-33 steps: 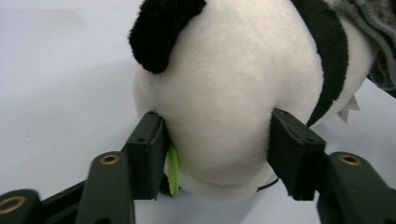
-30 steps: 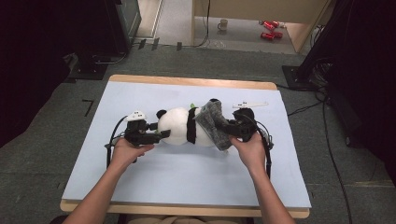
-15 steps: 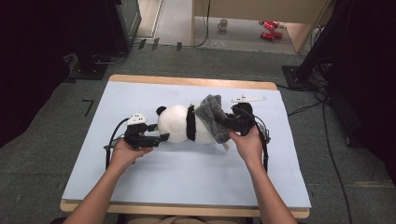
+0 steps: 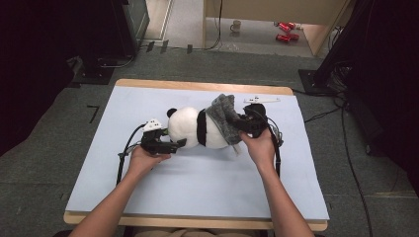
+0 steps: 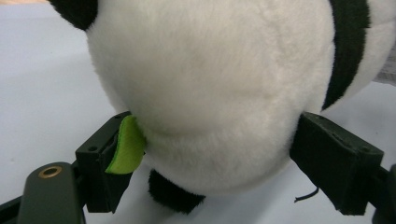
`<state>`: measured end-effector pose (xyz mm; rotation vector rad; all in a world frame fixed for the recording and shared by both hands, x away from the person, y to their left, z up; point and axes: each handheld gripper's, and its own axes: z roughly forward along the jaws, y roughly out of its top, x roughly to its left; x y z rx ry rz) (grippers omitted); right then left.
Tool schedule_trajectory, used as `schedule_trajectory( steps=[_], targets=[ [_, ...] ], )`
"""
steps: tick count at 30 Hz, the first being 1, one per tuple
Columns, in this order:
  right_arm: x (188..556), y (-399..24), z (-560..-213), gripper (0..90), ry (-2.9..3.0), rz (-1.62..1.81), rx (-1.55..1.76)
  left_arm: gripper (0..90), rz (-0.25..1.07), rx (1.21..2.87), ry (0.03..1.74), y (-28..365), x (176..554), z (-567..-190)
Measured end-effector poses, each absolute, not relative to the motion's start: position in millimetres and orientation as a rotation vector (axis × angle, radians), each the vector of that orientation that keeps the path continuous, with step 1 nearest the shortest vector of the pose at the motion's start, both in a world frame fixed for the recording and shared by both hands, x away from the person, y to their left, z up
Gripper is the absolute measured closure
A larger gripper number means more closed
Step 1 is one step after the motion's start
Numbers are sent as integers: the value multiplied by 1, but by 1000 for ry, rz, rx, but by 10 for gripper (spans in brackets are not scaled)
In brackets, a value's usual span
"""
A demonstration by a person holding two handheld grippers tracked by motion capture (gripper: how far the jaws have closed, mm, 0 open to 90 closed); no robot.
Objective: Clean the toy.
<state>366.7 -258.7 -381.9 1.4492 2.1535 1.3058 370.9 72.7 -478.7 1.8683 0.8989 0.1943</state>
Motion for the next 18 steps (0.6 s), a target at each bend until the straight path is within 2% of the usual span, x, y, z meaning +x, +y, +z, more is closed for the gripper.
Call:
schedule_trajectory(
  steps=[4,10,13,17,18],
  targets=[
    [367,-260,-381,728,2148,1328,1458,370,199,1869,911,73,371,-477],
    [363,-259,-374,737,2155,1340,1451,585,158,1862,977,74,367,-470],
    [360,-259,-369,739,2155,1347,1446,633,129,1858,986,75,366,-467],
    [353,-253,-355,740,2158,1386,1409,646,71,1841,998,76,360,-460],
    [349,-247,-347,740,2169,1406,1377,646,15,1835,1012,77,357,-457]
  ],
)
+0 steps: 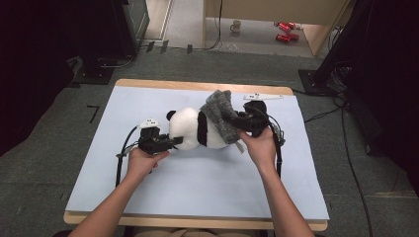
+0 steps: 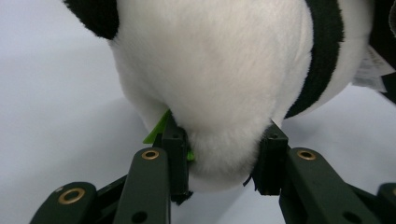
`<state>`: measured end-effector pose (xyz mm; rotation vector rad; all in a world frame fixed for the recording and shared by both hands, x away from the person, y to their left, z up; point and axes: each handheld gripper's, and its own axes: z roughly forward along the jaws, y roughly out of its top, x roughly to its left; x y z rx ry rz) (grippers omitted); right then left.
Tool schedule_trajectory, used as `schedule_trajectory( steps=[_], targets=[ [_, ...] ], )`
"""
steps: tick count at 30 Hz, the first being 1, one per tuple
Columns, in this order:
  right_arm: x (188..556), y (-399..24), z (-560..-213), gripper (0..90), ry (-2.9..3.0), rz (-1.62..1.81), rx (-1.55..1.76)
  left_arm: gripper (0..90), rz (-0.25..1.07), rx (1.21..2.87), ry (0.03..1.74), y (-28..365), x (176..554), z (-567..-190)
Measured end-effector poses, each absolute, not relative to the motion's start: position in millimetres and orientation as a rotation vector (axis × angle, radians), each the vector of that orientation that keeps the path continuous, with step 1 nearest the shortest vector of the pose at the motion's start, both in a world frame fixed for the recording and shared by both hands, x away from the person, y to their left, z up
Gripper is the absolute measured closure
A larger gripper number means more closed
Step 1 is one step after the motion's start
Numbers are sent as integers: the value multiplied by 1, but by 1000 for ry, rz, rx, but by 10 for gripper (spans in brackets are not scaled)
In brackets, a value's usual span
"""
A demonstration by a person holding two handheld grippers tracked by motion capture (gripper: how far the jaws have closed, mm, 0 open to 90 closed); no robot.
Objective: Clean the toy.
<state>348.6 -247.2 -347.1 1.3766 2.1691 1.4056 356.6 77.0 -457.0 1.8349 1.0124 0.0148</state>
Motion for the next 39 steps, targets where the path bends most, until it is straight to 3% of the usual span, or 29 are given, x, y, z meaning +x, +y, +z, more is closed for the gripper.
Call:
schedule_trajectory(
  steps=[3,11,20,29,39],
  targets=[
    [341,-235,-340,740,2194,1444,1333,645,-43,1841,1014,75,347,-451],
    [332,-205,-344,739,2286,1442,1294,602,-39,1824,1082,68,321,-441],
    [327,-155,-385,736,2392,1402,1308,574,25,1844,1090,56,316,-447],
    [331,-160,-397,741,2357,1249,1229,567,10,1835,1126,58,325,-457],
    [341,-199,-389,749,2279,1246,1344,577,-12,1858,1107,65,339,-458]
  ],
)
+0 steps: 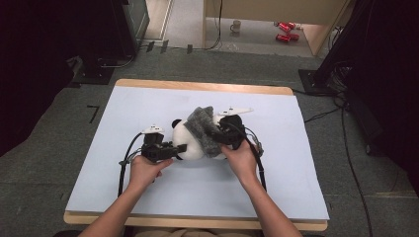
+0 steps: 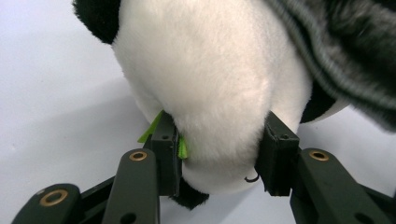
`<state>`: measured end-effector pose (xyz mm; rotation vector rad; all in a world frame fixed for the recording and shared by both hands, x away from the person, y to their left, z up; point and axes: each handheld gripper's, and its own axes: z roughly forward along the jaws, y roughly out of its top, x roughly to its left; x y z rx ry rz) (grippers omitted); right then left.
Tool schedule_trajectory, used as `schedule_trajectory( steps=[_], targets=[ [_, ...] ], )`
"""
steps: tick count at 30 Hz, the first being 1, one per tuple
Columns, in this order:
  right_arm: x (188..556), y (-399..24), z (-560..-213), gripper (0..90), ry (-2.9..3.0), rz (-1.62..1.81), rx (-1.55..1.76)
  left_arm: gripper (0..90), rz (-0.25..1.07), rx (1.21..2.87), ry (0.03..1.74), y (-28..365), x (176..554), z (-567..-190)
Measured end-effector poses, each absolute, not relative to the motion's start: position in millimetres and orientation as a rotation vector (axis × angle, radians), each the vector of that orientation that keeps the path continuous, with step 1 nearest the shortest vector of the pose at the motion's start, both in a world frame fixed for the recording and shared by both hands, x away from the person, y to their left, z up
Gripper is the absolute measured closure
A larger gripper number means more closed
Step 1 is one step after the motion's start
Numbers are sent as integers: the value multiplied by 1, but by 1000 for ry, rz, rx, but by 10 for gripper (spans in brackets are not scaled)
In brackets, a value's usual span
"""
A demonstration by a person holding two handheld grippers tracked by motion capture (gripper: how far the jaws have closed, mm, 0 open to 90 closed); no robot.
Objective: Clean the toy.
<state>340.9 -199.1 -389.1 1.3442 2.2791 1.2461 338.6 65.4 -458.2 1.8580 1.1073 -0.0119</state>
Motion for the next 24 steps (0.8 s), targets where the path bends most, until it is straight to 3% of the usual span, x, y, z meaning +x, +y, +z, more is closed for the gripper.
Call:
schedule_trajectory(
  steps=[24],
  targets=[
    [348,-272,-391,753,2065,1192,1523,577,-1,1886,1078,70,353,-458]
  ],
)
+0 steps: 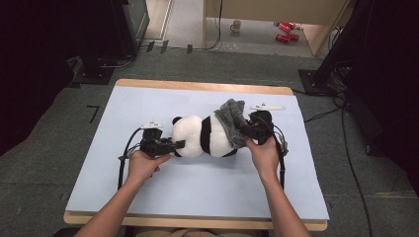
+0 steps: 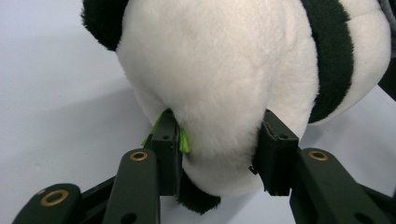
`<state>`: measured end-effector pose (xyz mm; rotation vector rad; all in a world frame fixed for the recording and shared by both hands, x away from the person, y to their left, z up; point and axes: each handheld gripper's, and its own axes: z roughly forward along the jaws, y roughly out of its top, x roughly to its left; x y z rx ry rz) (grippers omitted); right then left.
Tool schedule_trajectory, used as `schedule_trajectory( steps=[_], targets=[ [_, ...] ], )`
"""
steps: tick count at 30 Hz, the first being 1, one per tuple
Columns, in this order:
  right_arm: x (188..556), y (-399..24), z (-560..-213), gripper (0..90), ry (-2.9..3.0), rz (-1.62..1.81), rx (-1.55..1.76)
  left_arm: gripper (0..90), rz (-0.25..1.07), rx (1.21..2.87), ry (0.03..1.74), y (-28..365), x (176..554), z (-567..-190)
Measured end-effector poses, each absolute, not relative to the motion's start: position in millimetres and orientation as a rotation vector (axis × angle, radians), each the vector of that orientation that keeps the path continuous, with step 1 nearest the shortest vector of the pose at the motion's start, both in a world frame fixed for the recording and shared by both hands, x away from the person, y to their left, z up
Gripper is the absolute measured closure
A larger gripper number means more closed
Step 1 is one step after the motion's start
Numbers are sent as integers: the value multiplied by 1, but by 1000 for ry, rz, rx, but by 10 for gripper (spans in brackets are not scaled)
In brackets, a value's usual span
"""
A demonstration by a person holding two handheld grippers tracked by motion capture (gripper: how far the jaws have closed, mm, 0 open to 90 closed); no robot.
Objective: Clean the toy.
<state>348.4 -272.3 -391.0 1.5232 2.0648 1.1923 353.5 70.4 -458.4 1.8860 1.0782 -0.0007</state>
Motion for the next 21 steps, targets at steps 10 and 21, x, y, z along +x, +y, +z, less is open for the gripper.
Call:
schedule_trajectory(
  steps=[10,21],
  targets=[
    [354,-297,-420,758,2068,1161,1654,576,-31,1874,1088,73,359,-461],
    [344,-316,-391,757,1989,1248,1645,573,-37,1861,1084,73,359,-463]
  ],
)
